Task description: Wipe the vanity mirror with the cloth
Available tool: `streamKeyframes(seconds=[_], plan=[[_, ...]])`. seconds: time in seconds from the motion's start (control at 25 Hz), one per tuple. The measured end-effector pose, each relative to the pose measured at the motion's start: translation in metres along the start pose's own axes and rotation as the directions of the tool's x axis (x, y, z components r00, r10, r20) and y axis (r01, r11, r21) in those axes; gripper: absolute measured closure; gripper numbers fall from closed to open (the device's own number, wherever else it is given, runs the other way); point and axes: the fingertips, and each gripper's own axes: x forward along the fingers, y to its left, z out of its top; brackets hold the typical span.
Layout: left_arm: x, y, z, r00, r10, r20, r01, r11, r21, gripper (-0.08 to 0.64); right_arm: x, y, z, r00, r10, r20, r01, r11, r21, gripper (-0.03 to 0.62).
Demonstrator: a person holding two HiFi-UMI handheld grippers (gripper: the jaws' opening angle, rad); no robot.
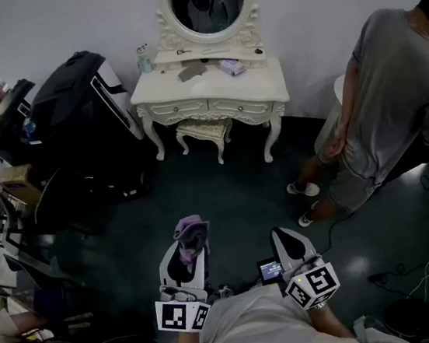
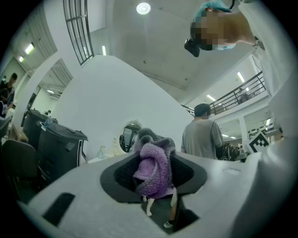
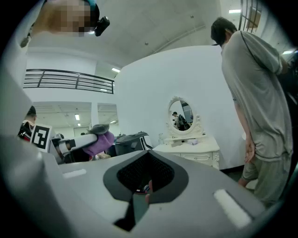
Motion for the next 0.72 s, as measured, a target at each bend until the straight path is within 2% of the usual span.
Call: streamKeyframes(seconds=[0.36, 0.6, 0.72], plan=[[-0.014, -0.001, -0.011, 0.998, 0.05, -0.038, -0.05, 0.999, 0.002, 0.4, -0.002, -0.007, 0.006, 1.0, -0.022, 0.003, 0.022, 1.0, 0.007, 0.584], [-0.007, -0.024, -0.014, 0.997, 0.064, -0.039, -0.064, 0.998, 0.02, 0.4, -0.013, -0.023, 0.005, 1.0, 0.001, -0.005, -0.001, 1.0, 0.012, 0.584], [0.004, -0.04, -0.015, 0.997, 0.068, -0.037, -0.067, 0.997, 0.029, 0.4, -0.025, -0.042, 0.007, 1.0, -0.002, 0.009, 0.002, 0.999, 0.042, 0.584]])
